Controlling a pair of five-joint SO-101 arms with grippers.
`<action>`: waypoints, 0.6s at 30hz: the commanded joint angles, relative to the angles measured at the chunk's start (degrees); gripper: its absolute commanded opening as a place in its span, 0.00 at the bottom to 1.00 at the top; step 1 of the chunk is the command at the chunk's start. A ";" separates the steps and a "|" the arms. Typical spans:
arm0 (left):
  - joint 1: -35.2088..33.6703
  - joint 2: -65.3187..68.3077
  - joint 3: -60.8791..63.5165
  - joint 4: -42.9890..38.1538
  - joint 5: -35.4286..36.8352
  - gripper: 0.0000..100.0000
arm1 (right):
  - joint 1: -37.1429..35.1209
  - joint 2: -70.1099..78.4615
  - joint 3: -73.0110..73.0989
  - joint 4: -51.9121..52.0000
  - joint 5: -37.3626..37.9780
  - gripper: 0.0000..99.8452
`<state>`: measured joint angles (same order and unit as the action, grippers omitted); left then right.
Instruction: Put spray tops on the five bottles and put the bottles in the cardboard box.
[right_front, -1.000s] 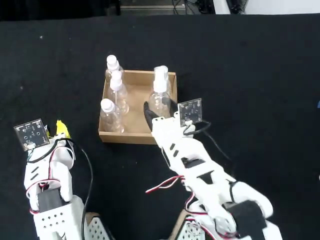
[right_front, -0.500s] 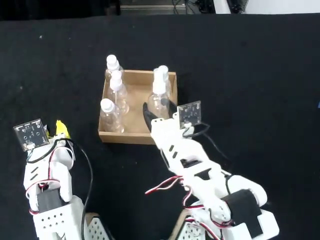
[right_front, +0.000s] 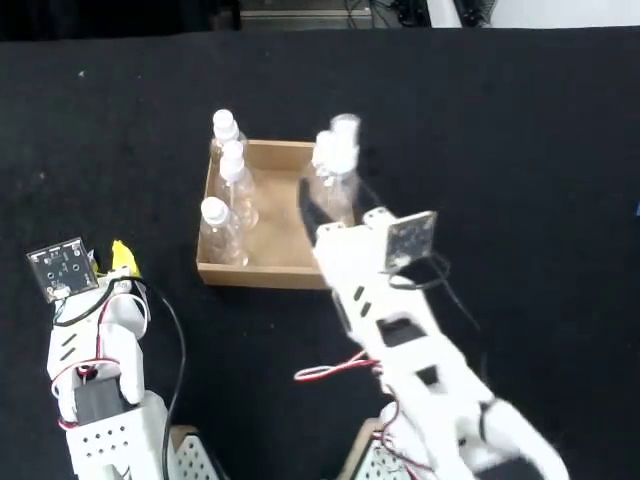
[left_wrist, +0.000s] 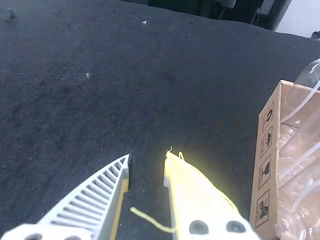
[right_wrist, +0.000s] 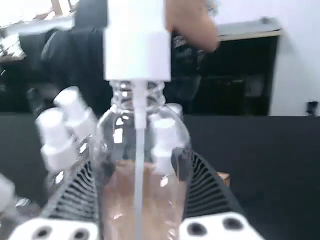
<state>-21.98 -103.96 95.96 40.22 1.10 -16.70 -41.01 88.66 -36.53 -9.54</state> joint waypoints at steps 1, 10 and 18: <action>-0.31 -0.62 1.36 0.00 0.35 0.11 | 6.42 -17.10 -5.14 22.33 -0.35 0.01; -0.31 -0.62 1.36 -0.09 0.35 0.11 | 31.47 -35.74 -15.43 55.03 0.18 0.01; -0.40 -0.62 1.36 0.26 0.26 0.11 | 47.03 -12.00 -11.38 21.98 8.70 0.01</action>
<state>-21.98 -103.96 95.96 40.22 1.10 25.32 -63.69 77.32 0.40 -4.26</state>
